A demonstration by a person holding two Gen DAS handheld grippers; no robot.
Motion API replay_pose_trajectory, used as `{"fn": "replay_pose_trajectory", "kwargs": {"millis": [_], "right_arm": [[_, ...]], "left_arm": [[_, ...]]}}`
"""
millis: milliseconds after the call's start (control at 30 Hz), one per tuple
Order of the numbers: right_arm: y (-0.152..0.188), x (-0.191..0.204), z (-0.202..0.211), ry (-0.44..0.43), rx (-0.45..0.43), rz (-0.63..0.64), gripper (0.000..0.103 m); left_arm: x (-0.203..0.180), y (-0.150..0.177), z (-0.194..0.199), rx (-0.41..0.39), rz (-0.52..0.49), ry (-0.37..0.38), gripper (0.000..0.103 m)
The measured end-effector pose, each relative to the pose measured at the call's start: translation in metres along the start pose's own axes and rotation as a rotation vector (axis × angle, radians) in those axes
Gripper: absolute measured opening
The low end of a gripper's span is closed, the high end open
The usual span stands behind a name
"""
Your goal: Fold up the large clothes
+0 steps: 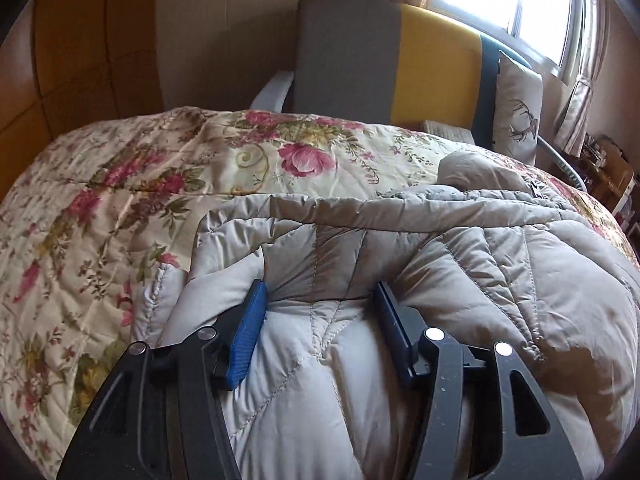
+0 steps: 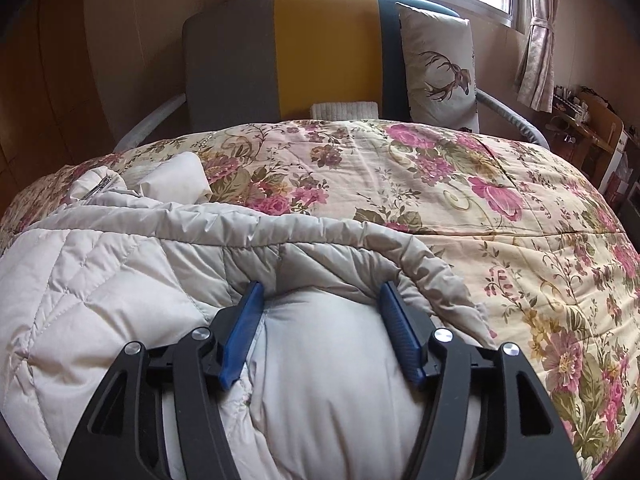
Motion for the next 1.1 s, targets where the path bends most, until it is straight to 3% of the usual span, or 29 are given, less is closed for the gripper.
{"fn": "replay_pose_trajectory", "kwargs": {"millis": [67, 133, 200, 267, 367, 467, 533, 600, 733, 867, 933, 967, 1100], "right_arm": [[-0.003, -0.001, 0.002, -0.006, 0.017, 0.003, 0.061], [-0.008, -0.001, 0.017, -0.008, 0.015, -0.001, 0.068], [-0.012, 0.005, 0.048, -0.007, -0.049, -0.005, 0.078], [-0.012, 0.018, 0.079, -0.036, -0.113, 0.013, 0.081], [-0.01, 0.049, 0.101, -0.062, -0.174, 0.087, 0.087], [-0.009, 0.075, 0.082, -0.037, -0.141, 0.182, 0.087], [-0.007, 0.078, 0.057, -0.015, -0.07, 0.184, 0.091], [0.0, 0.073, 0.03, -0.045, 0.007, 0.136, 0.098], [0.006, 0.073, 0.008, -0.041, 0.013, 0.134, 0.1], [0.009, 0.076, 0.007, -0.012, 0.002, 0.16, 0.101], [0.01, 0.074, 0.007, -0.018, 0.0, 0.152, 0.101], [0.011, 0.074, 0.008, -0.017, -0.002, 0.152, 0.101], [0.011, 0.075, 0.014, -0.008, -0.011, 0.158, 0.101]], "left_arm": [[-0.002, -0.002, 0.003, 0.006, -0.004, 0.008, 0.055], [-0.004, -0.002, 0.018, -0.005, -0.006, 0.014, 0.057], [-0.003, -0.002, 0.045, -0.039, 0.027, 0.011, 0.066], [-0.003, 0.004, 0.078, -0.104, 0.089, 0.044, 0.075], [-0.015, 0.013, 0.105, -0.154, 0.125, 0.101, 0.076], [-0.028, 0.023, 0.093, -0.098, 0.067, 0.033, 0.076], [-0.026, 0.031, 0.079, -0.066, 0.052, -0.01, 0.078], [-0.024, 0.037, 0.068, -0.052, 0.022, -0.02, 0.082], [-0.021, 0.041, 0.057, -0.047, -0.001, -0.013, 0.084], [-0.016, 0.043, 0.074, -0.077, 0.064, 0.021, 0.084], [-0.01, 0.049, 0.095, -0.125, 0.132, 0.033, 0.086], [-0.007, 0.054, 0.104, -0.143, 0.169, 0.033, 0.092], [0.008, 0.08, 0.136, -0.177, 0.306, 0.048, 0.093]]}}
Point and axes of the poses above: each gripper's, at about its wrist camera, not at the fingertips, and z roughly against the way its jaws point, x to its left, y to its underside, the point moved 4 cm from there along -z, roughly the way its jaws point, and after that the axes turned 4 degrees about -x, right-handed, at the moved point
